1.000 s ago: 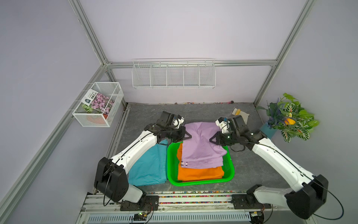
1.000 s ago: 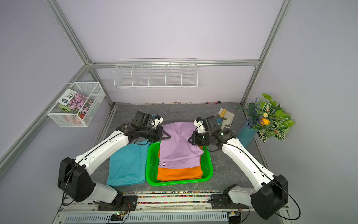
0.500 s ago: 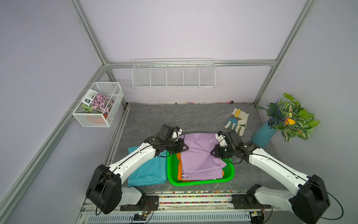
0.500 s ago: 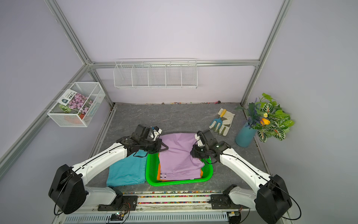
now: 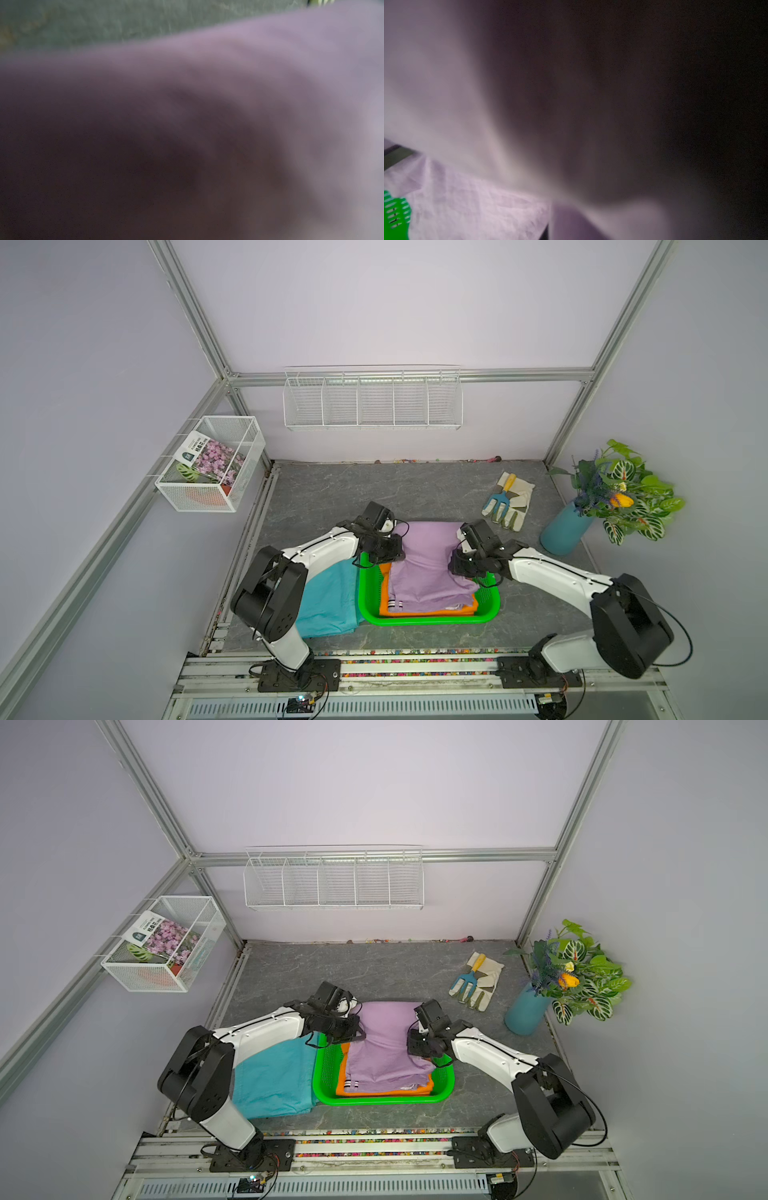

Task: Put the folded long pants in the basket
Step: Move the basket to the center of the board.

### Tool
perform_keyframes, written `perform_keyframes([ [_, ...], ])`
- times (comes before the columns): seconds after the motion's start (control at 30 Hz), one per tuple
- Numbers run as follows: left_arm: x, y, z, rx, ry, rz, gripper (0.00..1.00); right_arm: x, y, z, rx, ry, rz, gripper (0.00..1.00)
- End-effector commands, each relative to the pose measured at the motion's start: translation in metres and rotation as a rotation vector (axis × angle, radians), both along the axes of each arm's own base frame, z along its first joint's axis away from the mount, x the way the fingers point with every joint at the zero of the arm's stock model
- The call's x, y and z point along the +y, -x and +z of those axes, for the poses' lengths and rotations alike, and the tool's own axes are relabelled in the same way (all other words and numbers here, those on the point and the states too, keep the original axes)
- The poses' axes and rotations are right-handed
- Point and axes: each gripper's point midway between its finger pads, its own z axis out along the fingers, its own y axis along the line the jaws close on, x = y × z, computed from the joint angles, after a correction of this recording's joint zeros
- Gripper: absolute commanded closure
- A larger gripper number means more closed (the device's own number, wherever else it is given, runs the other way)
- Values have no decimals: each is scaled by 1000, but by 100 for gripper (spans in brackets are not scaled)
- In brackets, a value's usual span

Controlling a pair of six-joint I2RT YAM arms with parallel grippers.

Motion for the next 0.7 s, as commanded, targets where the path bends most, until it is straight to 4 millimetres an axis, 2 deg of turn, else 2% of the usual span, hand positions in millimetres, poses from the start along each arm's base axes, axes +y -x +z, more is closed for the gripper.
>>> perform_keyframes([
  [0.0, -9, -39, 2, -102, -25, 18, 100, -19, -21, -18, 1, 154, -38, 100],
  [0.2, -36, -87, 19, -184, 2, 18, 100, -43, -68, -21, 14, 228, -99, 100],
  [0.3, -44, -104, 16, -195, -1, 14, 100, -58, -87, -25, 21, 244, -138, 100],
  [0.5, -51, -121, -6, -143, -1, 9, 100, -66, -103, -40, 56, 276, -134, 100],
  [0.67, -45, -131, -15, -135, -13, 24, 100, -61, -109, -32, 34, 256, -119, 100],
])
